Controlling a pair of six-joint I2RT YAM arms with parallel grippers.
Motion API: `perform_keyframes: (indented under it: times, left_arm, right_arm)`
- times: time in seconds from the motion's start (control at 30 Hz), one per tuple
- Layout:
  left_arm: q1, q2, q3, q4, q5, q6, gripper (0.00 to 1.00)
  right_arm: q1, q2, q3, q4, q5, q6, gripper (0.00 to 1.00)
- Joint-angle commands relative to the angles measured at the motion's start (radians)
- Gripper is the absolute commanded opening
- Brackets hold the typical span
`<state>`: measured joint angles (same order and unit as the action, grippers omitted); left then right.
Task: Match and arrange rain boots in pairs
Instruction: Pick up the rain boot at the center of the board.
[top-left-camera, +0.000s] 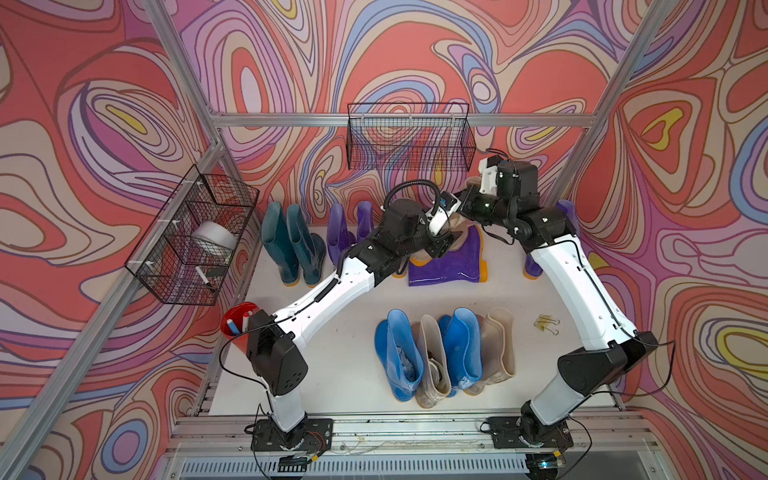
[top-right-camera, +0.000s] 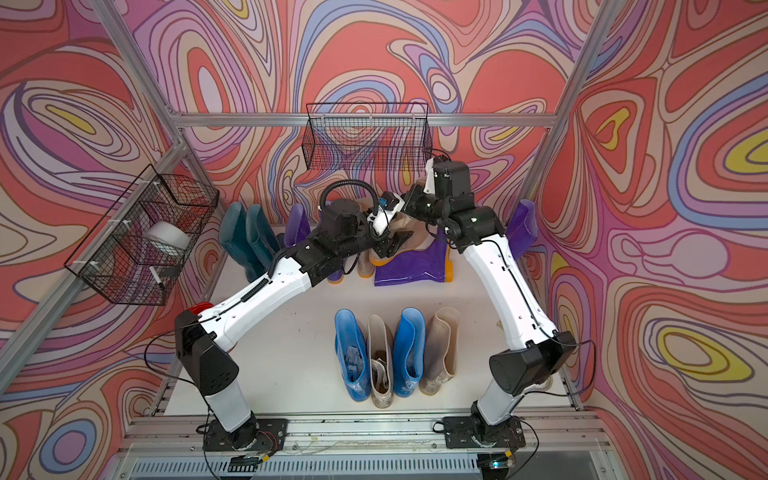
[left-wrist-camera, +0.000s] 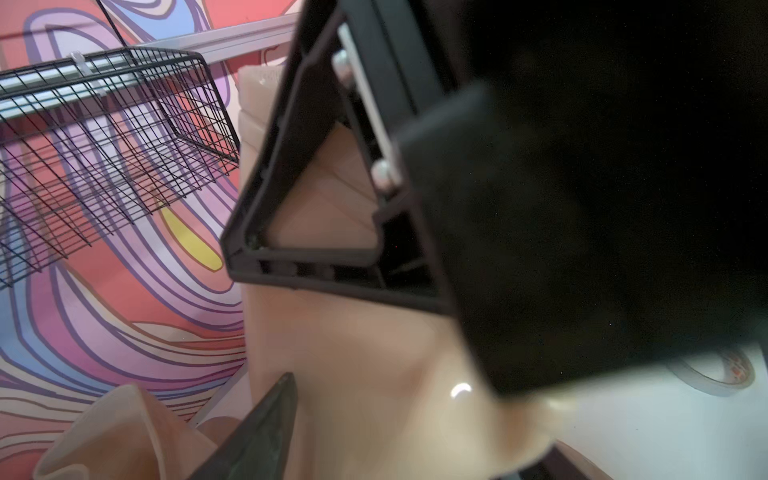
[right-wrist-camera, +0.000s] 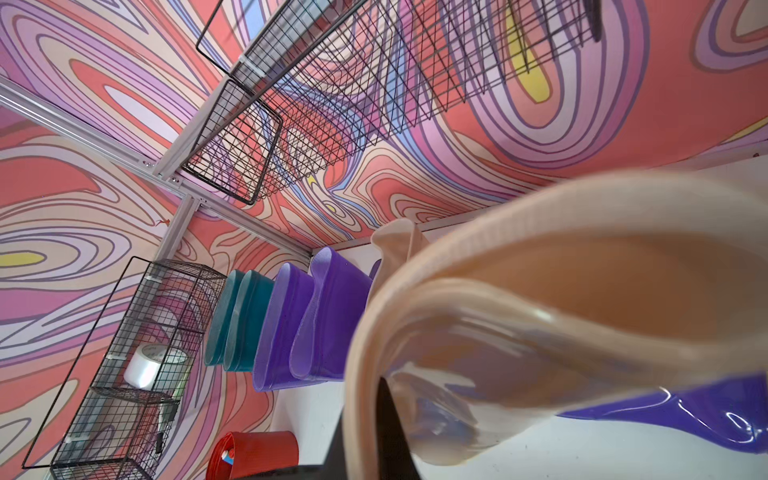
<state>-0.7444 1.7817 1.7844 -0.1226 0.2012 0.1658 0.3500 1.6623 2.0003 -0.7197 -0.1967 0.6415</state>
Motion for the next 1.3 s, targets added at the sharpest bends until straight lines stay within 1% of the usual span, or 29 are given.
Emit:
perform_keyframes:
  times: [0.0, 0.1, 0.37, 0.47, 0.53, 0.63, 0.7, 0.83, 0.87, 0.97, 1.1, 1.27]
  left_arm:
    - [-0.002, 0.019, 0.032, 0.039, -0.032, 0.024, 0.52]
    - [-0.002, 0.034, 0.050, 0.035, -0.064, 0.035, 0.45]
    - [-0.002, 0.063, 0.092, 0.026, -0.077, 0.048, 0.15]
    - [-0.001, 0.078, 0.127, 0.011, -0.061, 0.053, 0.05]
    - [-0.002, 0.092, 0.159, -0.012, -0.043, 0.048, 0.00]
    - [-0.003, 0.096, 0.171, -0.002, -0.037, 0.037, 0.00]
    - [-0.002, 0.100, 0.176, 0.001, -0.038, 0.033, 0.00]
    - [-0.002, 0.095, 0.167, 0.005, -0.033, 0.025, 0.00]
    - [-0.002, 0.094, 0.164, 0.010, -0.032, 0.024, 0.00]
    - [-0.003, 0.099, 0.167, 0.025, -0.040, 0.018, 0.00]
    - [-0.002, 0.113, 0.195, 0.024, -0.042, 0.005, 0.00]
    - [-0.003, 0.137, 0.235, 0.022, -0.040, -0.011, 0.00]
  right_arm:
    - [0.015, -0.060, -0.009, 0.139, -0.010, 0.010, 0.00]
    - [0.015, -0.064, -0.005, 0.137, -0.032, 0.009, 0.00]
    - [0.015, -0.085, -0.005, 0.131, -0.040, 0.003, 0.00]
    - [0.015, -0.084, -0.004, 0.115, -0.037, -0.003, 0.00]
    - [0.014, -0.087, -0.010, 0.118, -0.026, -0.011, 0.03]
    - [0.014, -0.081, 0.003, 0.111, -0.005, -0.022, 0.12]
    - [0.012, -0.086, 0.005, 0.119, 0.013, -0.025, 0.15]
    - [0.007, -0.113, -0.005, 0.156, 0.077, -0.031, 0.33]
    - [0.005, -0.120, -0.003, 0.163, 0.088, -0.034, 0.36]
    - [-0.002, -0.124, 0.022, 0.159, 0.122, -0.054, 0.42]
    - [-0.012, -0.135, 0.048, 0.134, 0.157, -0.074, 0.46]
    - [-0.034, -0.184, 0.014, 0.132, 0.201, -0.091, 0.56]
